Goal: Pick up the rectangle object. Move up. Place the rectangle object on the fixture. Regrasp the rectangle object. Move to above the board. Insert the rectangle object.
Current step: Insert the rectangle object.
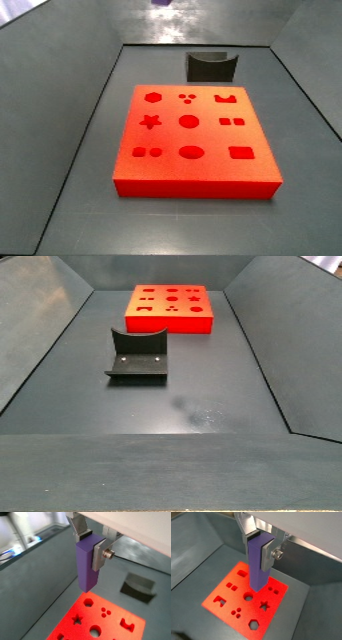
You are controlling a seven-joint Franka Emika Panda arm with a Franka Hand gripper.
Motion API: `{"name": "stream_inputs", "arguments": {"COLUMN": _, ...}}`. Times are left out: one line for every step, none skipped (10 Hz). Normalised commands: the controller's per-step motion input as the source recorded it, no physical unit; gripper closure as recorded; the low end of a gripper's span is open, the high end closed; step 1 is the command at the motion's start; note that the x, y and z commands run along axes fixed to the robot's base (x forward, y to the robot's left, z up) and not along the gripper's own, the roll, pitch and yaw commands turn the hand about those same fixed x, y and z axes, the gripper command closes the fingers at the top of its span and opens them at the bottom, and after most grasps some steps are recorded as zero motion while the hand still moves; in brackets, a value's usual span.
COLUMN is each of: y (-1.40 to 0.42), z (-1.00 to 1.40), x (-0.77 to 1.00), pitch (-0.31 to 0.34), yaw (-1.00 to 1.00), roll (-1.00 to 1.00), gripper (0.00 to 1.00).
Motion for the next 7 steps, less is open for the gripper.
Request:
{"name": "stream_inputs", "arguments": {"y": 0.03, "z": -0.39, "x": 0.20, "pitch": -0.061, "yaw": -0.97, "roll": 0.00, "gripper": 1.00}}
{"name": "stream_inputs", "arguments": {"y": 0.11, "z": -0.37, "x": 0.40, "pitch": -0.047, "yaw": -0.84, "roll": 0.00, "gripper": 1.00}}
{"name": "stream_inputs", "arguments": {"y": 0.22, "z": -0.31, "x": 0.55, "pitch": -0.051, "yaw": -0.73, "roll": -0.07, "gripper": 1.00}}
{"name": "stream_inputs", "arguments": {"y": 0.22, "z": -0.33, "x": 0.53, "pitch": -0.033, "yaw": -0.73, "roll": -0.05, "gripper": 1.00}}
{"name": "stream_inputs", "arguments": {"y": 0.16, "z": -0.38, "x": 0.48, "pitch": -0.013, "yaw": -0.79, "roll": 0.00, "gripper": 1.00}}
{"name": "stream_inputs", "arguments": {"y": 0.15, "z": -0.34, "x": 0.56, "pitch": -0.050, "yaw": -0.74, "roll": -0.01, "gripper": 1.00}}
{"name": "stream_inputs", "arguments": {"y": 0.13, "z": -0.36, "x": 0.58, "pitch": -0.086, "yaw": -0.70, "roll": 0.00, "gripper": 1.00}}
